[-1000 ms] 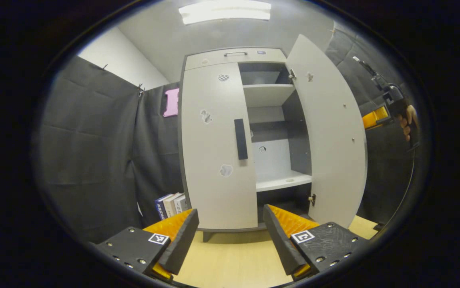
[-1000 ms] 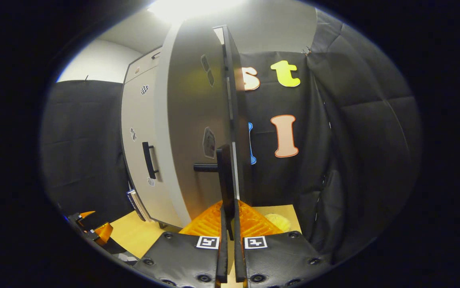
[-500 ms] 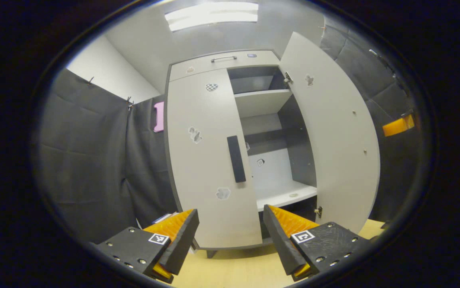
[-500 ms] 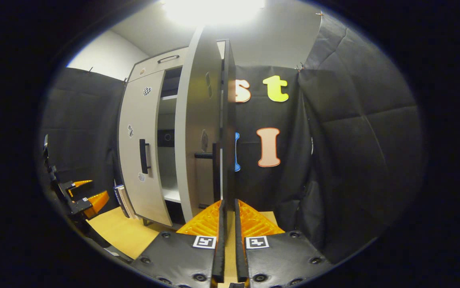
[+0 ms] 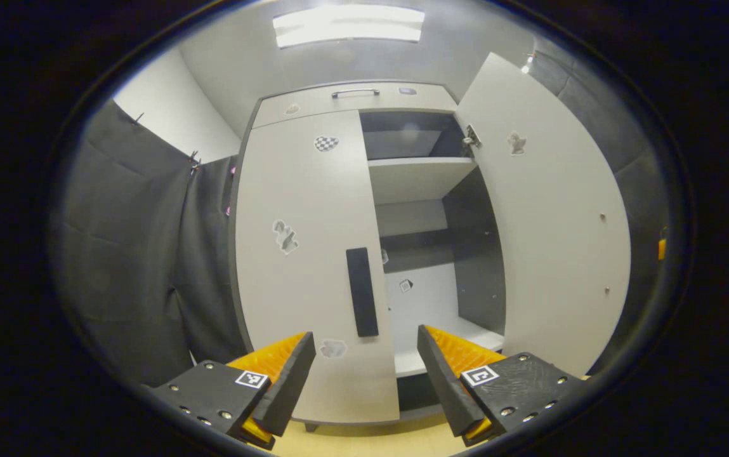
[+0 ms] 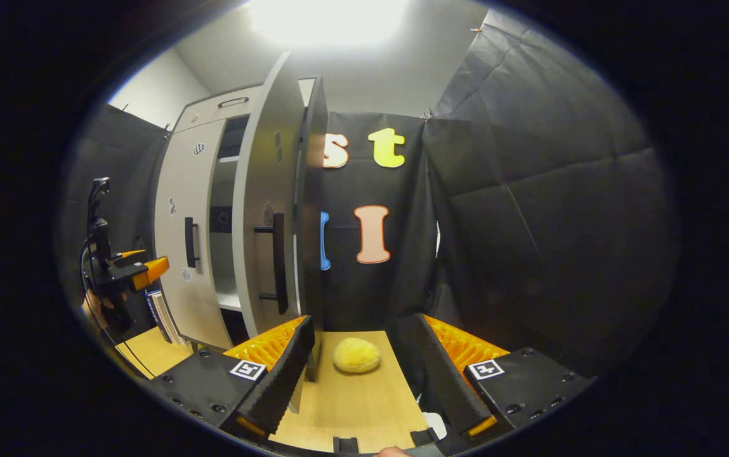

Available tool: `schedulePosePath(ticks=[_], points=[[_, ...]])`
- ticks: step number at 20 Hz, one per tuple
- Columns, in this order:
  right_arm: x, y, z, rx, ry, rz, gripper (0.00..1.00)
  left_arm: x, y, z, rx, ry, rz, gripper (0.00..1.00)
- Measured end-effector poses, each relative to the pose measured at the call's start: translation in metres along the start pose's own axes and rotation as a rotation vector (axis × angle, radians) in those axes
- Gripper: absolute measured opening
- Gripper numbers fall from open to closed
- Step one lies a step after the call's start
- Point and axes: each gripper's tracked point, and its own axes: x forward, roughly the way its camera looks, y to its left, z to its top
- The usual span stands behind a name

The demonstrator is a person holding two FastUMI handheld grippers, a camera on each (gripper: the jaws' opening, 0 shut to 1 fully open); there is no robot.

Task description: Open the right door of the double-door shoe cabinet with the right hand, and open the left door with the left hand.

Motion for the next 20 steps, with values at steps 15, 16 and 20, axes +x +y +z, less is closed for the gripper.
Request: schedulePosePath(ticks=[15,16,20], points=[[-0.016,-0.017,-0.014,0.014,0.066,-0.111,0.99,0.126,0.012,-0.013,-0.134,0.085,-0.024,0.94],[-0.016,-0.017,-0.014,0.012,0.069,-0.112,0.99,0.131,0.014,-0.013,-0.127,0.083,-0.022,0.88],[-0.015,-0.014,-0.015,0.009,0.076,-0.094,0.96,0.142,0.02,-0.024,-0.111,0.107,-0.009,0.61]])
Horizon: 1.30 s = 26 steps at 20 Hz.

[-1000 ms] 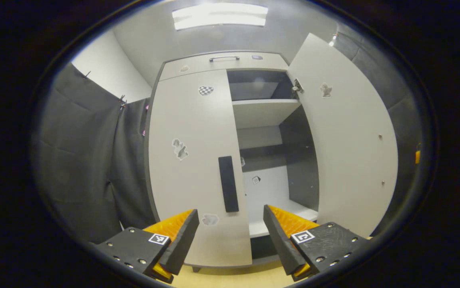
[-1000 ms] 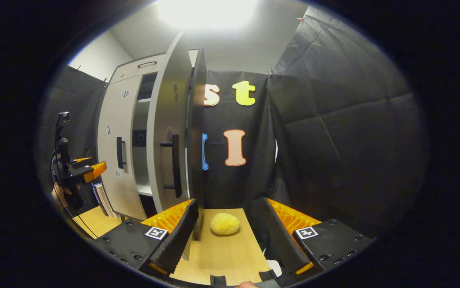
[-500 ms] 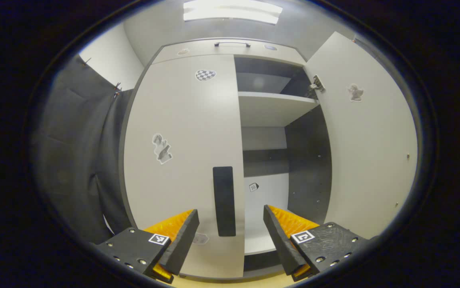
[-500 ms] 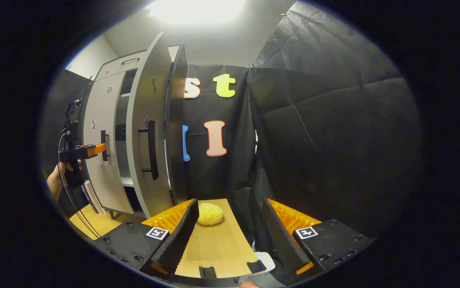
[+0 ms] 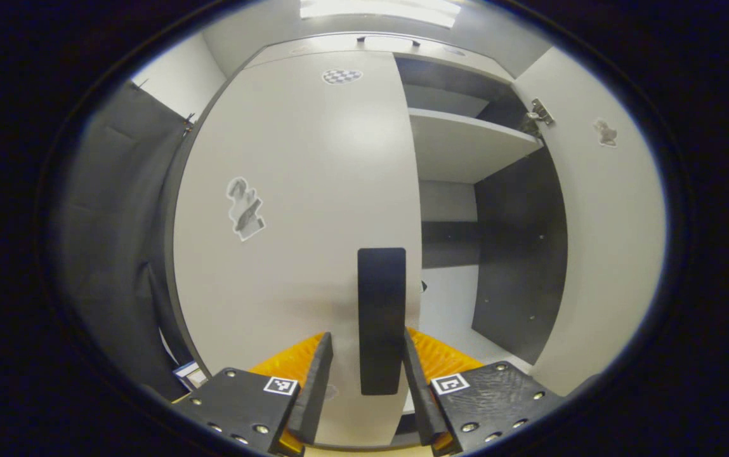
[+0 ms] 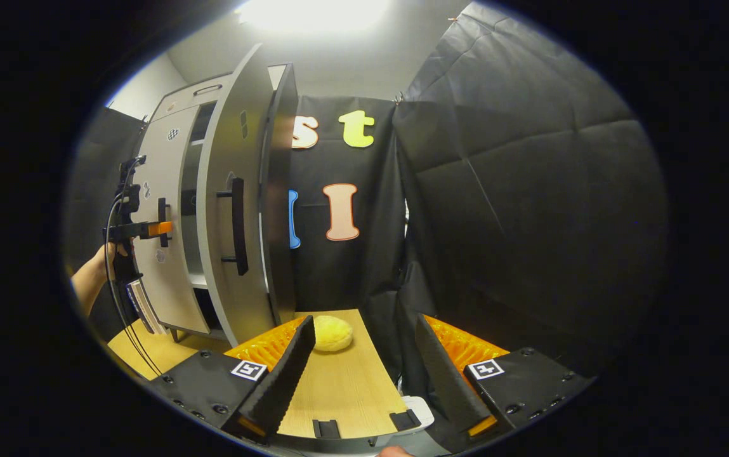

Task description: Open the right door of the double-door shoe cabinet with the right hand, and open the left door with the left hand.

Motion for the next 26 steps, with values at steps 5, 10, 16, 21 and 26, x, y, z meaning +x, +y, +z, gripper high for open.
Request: schedulePosePath(ticks=[5,10,16,21,26], points=[[0.0,-0.002,0.001,-0.022,0.005,0.008,0.96,0.003,-0.014,0.001,-0.001,-0.009,-0.043,0.34],[0.002,0.006,0.002,-0.004,-0.009,0.031,0.99,-0.001,-0.011,-0.001,-0.026,0.01,-0.041,0.18],[0.006,0.008,0.01,-0.024,-0.05,0.06,0.97,-0.034,-0.008,0.005,-0.032,0.009,-0.067,0.13],[0.007,0.018,0.012,-0.019,-0.058,0.11,0.99,-0.056,0.0,0.01,-0.035,0.014,-0.066,0.13],[0.004,0.027,0.014,-0.013,-0.062,0.147,0.99,-0.07,0.012,0.007,-0.029,0.02,-0.058,0.12]])
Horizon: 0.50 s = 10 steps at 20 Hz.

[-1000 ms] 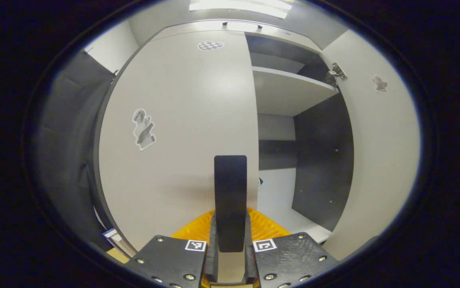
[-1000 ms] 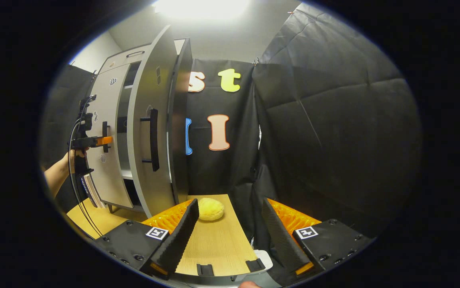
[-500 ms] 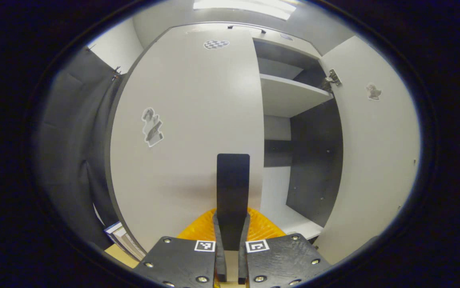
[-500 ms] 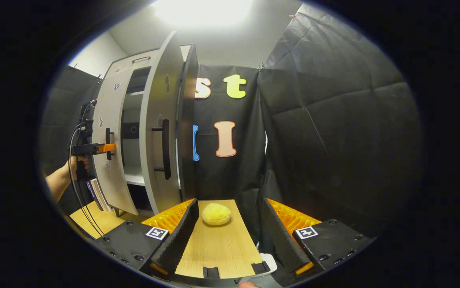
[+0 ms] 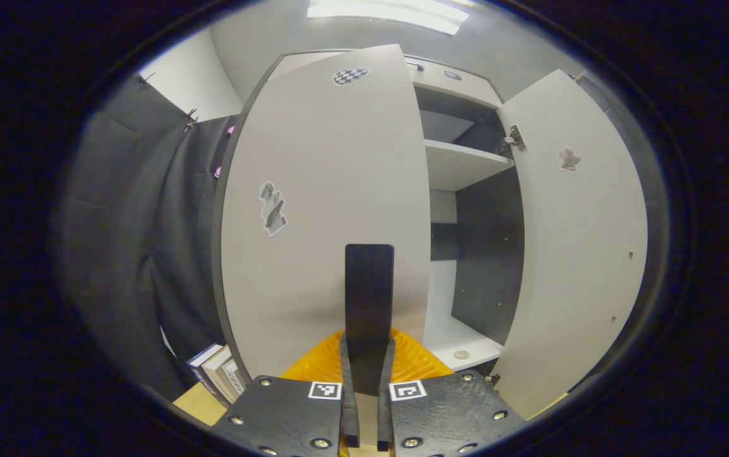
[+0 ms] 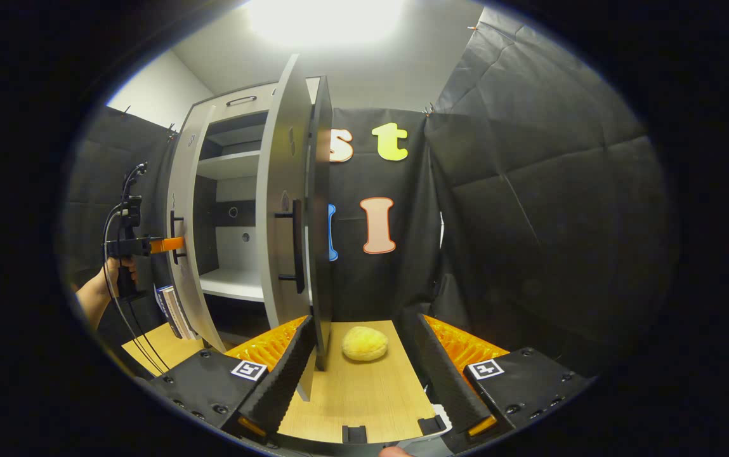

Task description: Open the right door of the double-door shoe cabinet with the right hand, and open the left door with the left hand.

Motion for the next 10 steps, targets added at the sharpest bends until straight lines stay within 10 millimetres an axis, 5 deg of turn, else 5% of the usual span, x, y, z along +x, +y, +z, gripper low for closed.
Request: schedulePosePath(ticks=[10], points=[[0.004,0.016,0.004,0.002,-0.025,0.064,0.99,-0.028,0.024,0.001,-0.016,-0.016,0.0,0.12]])
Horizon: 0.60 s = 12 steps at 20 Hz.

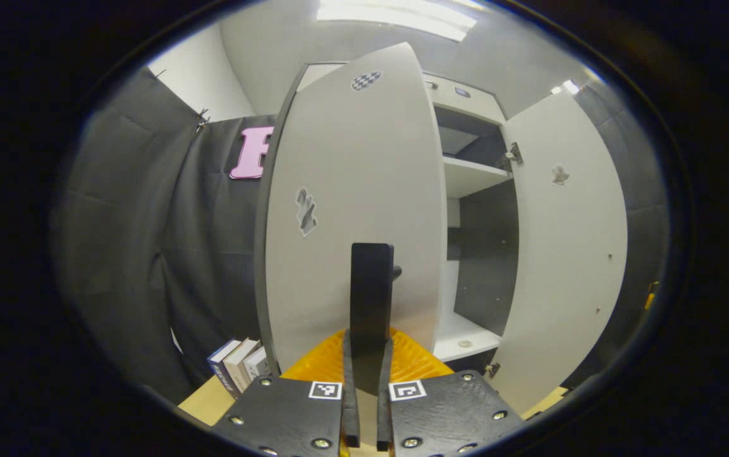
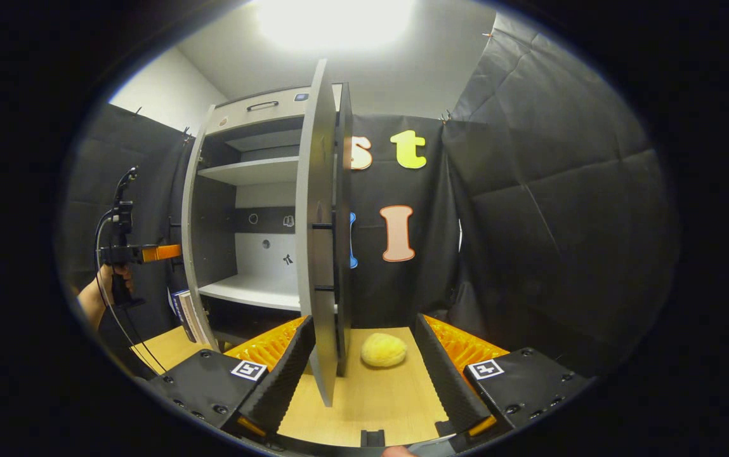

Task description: Open the right door of the double-door shoe cabinet with the right hand, and open the left door with the left hand.

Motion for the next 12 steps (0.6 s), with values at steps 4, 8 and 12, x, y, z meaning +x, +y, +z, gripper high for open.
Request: schedulePosePath(ticks=[4,8,12], points=[[-0.001,0.002,0.001,-0.016,0.002,0.01,0.99,-0.007,0.01,-0.001,-0.011,-0.007,-0.003,0.12],[0.0,0.005,0.0,-0.022,0.007,0.027,0.99,-0.014,0.018,0.002,-0.02,-0.014,0.004,0.12],[0.0,0.011,-0.001,-0.026,0.014,0.05,0.99,-0.019,0.028,0.003,-0.005,-0.012,0.012,0.12]])
